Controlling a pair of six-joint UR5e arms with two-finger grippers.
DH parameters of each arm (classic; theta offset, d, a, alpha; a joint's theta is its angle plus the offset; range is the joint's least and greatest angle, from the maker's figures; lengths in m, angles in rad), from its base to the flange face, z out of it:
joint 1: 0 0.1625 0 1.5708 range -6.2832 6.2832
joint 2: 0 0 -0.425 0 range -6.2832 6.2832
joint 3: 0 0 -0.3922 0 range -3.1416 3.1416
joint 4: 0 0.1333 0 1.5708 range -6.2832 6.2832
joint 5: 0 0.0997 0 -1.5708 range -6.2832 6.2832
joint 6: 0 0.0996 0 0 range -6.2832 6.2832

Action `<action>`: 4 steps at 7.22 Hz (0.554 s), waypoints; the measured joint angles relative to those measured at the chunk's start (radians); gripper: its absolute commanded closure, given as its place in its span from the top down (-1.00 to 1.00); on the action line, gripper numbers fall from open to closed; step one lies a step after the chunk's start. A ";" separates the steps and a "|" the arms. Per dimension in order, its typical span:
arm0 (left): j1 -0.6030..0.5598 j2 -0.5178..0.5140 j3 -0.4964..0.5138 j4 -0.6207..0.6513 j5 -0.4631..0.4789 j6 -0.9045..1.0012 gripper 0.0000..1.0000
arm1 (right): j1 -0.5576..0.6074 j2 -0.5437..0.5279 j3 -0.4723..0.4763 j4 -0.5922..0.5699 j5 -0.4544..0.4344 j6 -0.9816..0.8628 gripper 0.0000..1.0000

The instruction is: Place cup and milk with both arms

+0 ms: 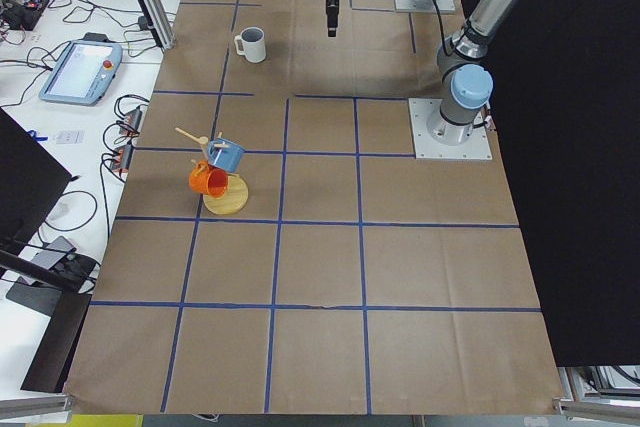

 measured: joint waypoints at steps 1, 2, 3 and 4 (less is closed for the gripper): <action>0.000 0.000 0.000 0.000 0.000 0.000 0.99 | 0.085 0.107 -0.115 0.018 0.003 0.081 0.25; 0.000 0.000 0.000 0.000 0.000 0.000 0.99 | 0.158 0.199 -0.210 0.027 0.006 0.147 0.23; 0.000 0.000 0.000 0.000 0.000 0.000 0.99 | 0.204 0.262 -0.269 0.030 0.009 0.187 0.23; 0.000 0.001 0.000 0.000 0.000 0.000 0.99 | 0.225 0.303 -0.297 0.027 0.021 0.207 0.23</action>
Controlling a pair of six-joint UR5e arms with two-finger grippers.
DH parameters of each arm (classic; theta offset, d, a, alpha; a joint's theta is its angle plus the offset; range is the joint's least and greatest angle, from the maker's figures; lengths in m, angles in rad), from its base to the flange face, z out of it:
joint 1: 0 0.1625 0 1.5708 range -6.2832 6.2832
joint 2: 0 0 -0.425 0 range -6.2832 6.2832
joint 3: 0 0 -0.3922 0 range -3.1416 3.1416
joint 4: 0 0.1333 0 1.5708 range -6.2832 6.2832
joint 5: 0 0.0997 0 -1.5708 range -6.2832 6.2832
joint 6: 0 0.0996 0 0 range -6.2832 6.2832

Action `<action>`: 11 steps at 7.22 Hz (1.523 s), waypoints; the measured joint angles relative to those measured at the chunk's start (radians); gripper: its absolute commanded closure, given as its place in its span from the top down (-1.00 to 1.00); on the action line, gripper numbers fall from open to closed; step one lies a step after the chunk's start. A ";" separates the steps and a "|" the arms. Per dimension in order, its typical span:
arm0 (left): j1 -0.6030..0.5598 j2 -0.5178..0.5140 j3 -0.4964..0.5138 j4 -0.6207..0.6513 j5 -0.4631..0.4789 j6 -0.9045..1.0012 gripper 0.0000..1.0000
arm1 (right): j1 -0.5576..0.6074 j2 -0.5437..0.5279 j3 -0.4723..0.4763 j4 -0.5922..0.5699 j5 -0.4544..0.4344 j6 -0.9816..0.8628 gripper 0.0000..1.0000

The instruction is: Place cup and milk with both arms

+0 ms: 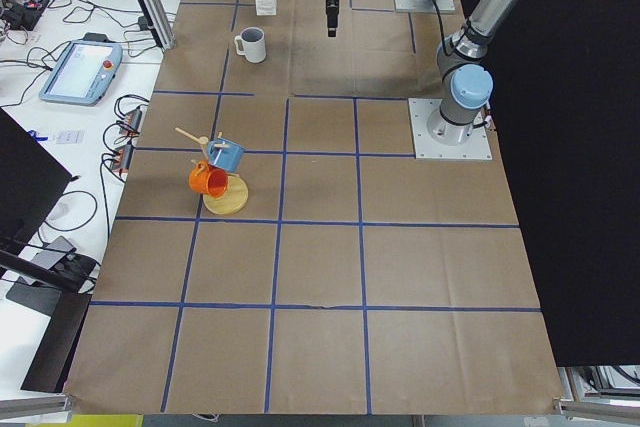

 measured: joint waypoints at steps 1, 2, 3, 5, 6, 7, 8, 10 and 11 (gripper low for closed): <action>0.000 0.000 0.000 0.000 0.000 0.000 0.99 | 0.009 0.024 -0.011 -0.007 0.019 0.016 0.24; 0.000 0.001 0.000 -0.001 0.000 0.000 0.99 | 0.012 0.040 -0.017 -0.017 0.030 0.033 0.24; 0.000 0.001 0.000 -0.001 0.000 0.000 0.99 | 0.013 0.053 -0.020 -0.035 0.034 0.046 0.25; 0.000 0.001 -0.001 0.000 0.000 0.000 0.99 | 0.008 0.074 -0.023 -0.059 0.033 0.064 0.99; 0.000 0.001 -0.001 0.000 0.000 0.000 0.99 | 0.007 0.079 -0.022 -0.067 0.031 0.067 1.00; 0.000 0.002 -0.002 -0.001 0.000 0.000 0.99 | 0.006 0.081 -0.022 -0.076 0.031 0.067 1.00; 0.000 0.002 -0.002 -0.001 -0.001 -0.001 0.99 | 0.002 0.078 -0.022 -0.082 0.031 0.066 1.00; 0.000 0.002 -0.002 -0.001 -0.005 -0.001 0.99 | -0.019 0.038 -0.020 -0.057 0.028 0.061 1.00; 0.000 0.002 -0.003 -0.001 -0.006 -0.001 0.99 | -0.035 -0.008 -0.011 -0.012 0.029 0.046 1.00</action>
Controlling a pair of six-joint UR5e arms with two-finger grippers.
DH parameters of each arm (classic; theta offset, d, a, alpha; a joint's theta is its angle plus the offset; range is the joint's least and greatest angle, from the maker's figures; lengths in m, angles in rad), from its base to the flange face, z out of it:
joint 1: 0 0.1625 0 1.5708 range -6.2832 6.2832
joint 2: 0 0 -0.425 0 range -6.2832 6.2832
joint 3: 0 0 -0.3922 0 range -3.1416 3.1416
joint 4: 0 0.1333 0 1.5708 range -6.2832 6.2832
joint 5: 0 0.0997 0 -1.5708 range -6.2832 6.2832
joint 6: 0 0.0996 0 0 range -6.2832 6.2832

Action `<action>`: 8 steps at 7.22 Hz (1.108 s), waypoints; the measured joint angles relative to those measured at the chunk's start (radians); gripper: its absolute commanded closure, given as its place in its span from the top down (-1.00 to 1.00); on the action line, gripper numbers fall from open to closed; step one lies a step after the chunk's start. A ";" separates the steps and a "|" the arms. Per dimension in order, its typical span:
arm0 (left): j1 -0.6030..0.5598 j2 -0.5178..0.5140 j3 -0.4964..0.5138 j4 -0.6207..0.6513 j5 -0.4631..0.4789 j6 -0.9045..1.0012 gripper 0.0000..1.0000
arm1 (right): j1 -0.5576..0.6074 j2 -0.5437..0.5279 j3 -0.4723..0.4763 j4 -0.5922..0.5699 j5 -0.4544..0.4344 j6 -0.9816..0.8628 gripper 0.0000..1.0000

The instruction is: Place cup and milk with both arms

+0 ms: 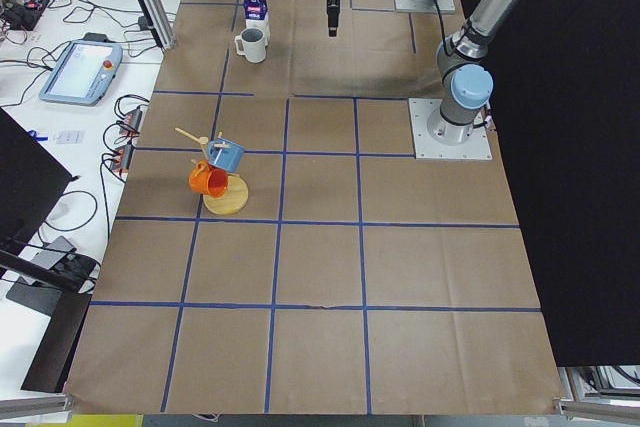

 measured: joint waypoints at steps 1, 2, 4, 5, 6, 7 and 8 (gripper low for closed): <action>0.000 0.000 0.000 0.000 -0.001 0.000 0.99 | -0.018 -0.053 0.011 0.058 -0.001 -0.038 1.00; 0.000 0.000 0.000 0.000 -0.001 0.000 0.99 | -0.043 -0.115 0.033 0.124 -0.003 -0.098 1.00; 0.000 -0.001 -0.001 0.000 -0.002 0.001 0.99 | -0.131 -0.282 0.149 0.210 -0.007 -0.217 1.00; 0.000 -0.001 -0.001 -0.001 -0.002 0.001 0.99 | -0.176 -0.376 0.240 0.217 -0.009 -0.262 1.00; 0.000 -0.001 -0.002 -0.001 -0.002 0.001 0.99 | -0.202 -0.464 0.342 0.203 -0.012 -0.279 1.00; 0.000 0.000 -0.010 0.001 -0.002 0.001 0.99 | -0.211 -0.539 0.445 0.160 -0.014 -0.277 1.00; -0.001 0.006 -0.026 0.010 -0.001 0.000 0.99 | -0.214 -0.590 0.524 0.109 -0.016 -0.265 1.00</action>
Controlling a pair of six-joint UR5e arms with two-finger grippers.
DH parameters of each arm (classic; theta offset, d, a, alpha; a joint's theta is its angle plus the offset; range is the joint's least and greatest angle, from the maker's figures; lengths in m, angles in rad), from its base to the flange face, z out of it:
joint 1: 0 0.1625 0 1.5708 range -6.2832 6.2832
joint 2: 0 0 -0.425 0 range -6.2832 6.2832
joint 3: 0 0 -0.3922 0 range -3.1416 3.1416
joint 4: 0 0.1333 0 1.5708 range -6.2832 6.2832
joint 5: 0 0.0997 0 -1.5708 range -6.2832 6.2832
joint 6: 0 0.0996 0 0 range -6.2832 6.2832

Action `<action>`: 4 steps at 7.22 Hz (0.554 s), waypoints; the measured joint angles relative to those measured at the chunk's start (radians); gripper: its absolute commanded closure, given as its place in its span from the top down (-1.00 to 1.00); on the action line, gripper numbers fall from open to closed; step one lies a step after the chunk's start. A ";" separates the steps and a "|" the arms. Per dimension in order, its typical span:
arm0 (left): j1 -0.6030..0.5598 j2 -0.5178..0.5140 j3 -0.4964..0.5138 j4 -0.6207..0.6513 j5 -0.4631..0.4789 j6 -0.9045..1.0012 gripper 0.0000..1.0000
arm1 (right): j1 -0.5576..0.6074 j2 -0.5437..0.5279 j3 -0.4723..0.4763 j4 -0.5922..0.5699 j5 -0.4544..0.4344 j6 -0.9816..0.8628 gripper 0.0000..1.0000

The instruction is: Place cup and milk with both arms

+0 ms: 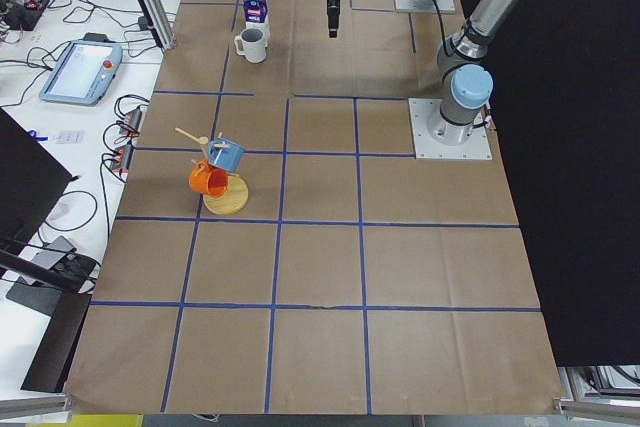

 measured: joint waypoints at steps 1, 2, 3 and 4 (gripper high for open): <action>0.000 0.009 -0.017 0.013 0.000 -0.001 0.99 | 0.001 -0.024 0.042 -0.029 -0.003 0.018 1.00; 0.000 0.015 -0.028 0.020 0.000 -0.001 0.99 | 0.003 -0.034 0.058 -0.039 -0.011 0.042 1.00; 0.001 0.017 -0.031 0.024 0.000 -0.002 0.99 | 0.004 -0.038 0.063 -0.041 -0.021 0.053 1.00; 0.001 0.015 -0.029 0.025 0.000 -0.003 0.99 | 0.004 -0.041 0.063 -0.042 -0.025 0.057 1.00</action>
